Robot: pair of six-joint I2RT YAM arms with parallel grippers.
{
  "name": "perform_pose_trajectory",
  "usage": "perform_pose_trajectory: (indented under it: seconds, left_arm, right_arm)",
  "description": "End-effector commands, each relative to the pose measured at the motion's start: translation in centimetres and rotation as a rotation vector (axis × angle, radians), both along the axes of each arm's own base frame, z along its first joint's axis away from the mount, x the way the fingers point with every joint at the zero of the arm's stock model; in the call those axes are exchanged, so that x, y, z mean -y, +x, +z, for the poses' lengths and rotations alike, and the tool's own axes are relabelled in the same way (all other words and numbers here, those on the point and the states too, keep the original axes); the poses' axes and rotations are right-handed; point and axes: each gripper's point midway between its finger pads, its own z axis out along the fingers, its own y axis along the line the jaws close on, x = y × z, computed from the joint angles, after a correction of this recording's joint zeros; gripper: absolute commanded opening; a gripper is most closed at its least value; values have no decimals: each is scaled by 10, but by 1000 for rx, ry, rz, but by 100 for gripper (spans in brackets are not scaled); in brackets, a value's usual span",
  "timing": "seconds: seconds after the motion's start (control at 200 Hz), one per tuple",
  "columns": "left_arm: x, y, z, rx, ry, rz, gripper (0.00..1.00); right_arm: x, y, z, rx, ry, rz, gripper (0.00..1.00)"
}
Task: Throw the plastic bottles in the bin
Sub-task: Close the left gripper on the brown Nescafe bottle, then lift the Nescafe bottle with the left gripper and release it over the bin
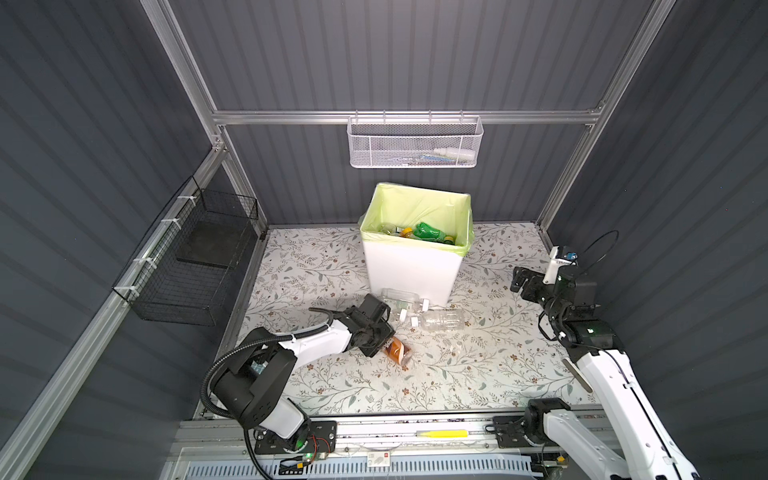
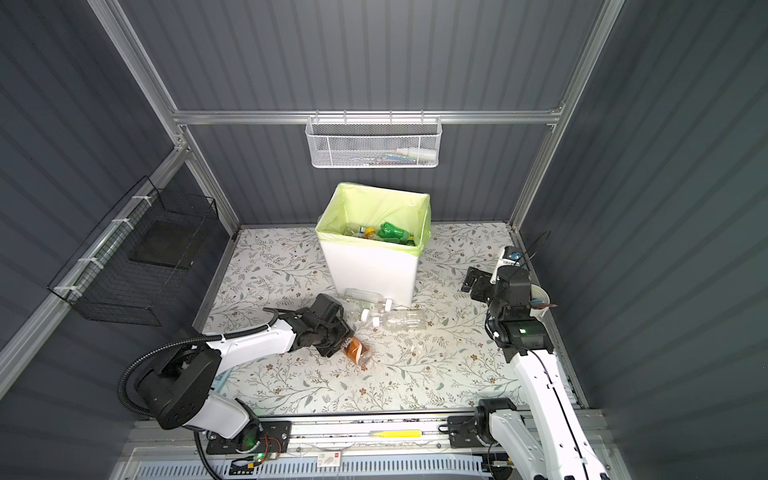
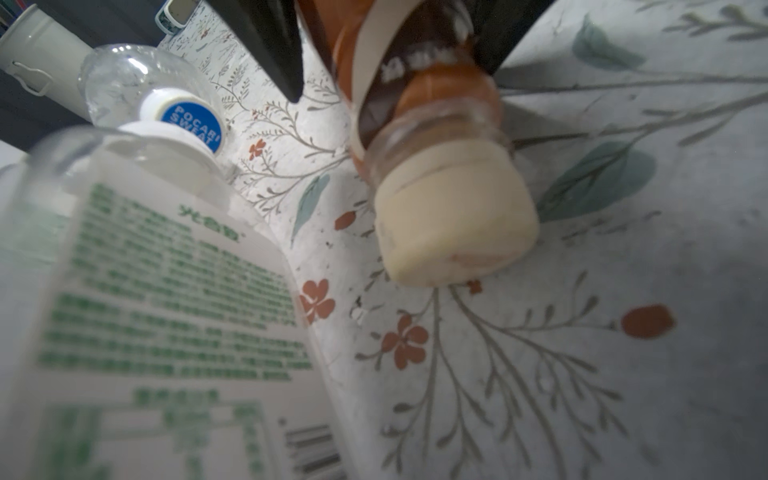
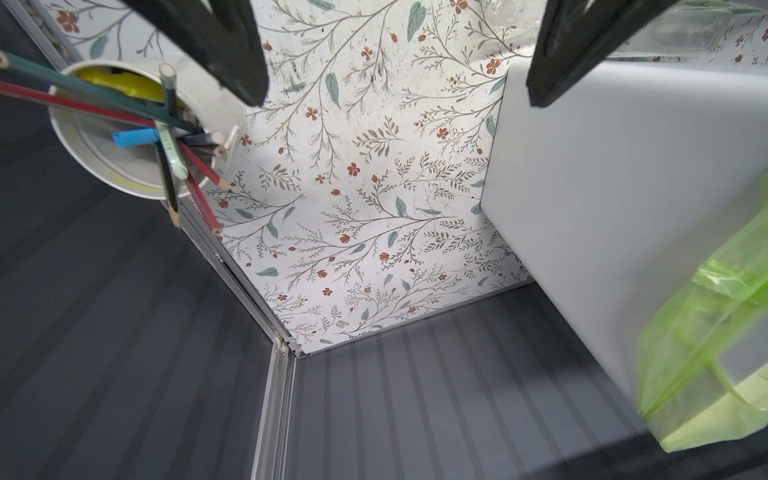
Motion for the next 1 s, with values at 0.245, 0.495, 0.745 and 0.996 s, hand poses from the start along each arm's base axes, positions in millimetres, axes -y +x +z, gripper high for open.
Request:
perform_pose_trajectory:
  seconds: [0.245,0.495,0.745,0.996]
  left_arm:
    - [-15,-7,11,26,28,35,47]
    - [-18,3,32,106,26,48,39]
    - [-18,13,53,175,18,53,33]
    - [-28,30,103,329,49,64,30]
  right_arm:
    - [-3,1,-4,-8,29,11,99]
    - [-3,1,-6,-11,31,12,99]
    - [-3,1,-5,-9,28,13,99]
    - [-2,1,-3,-2,28,9,99]
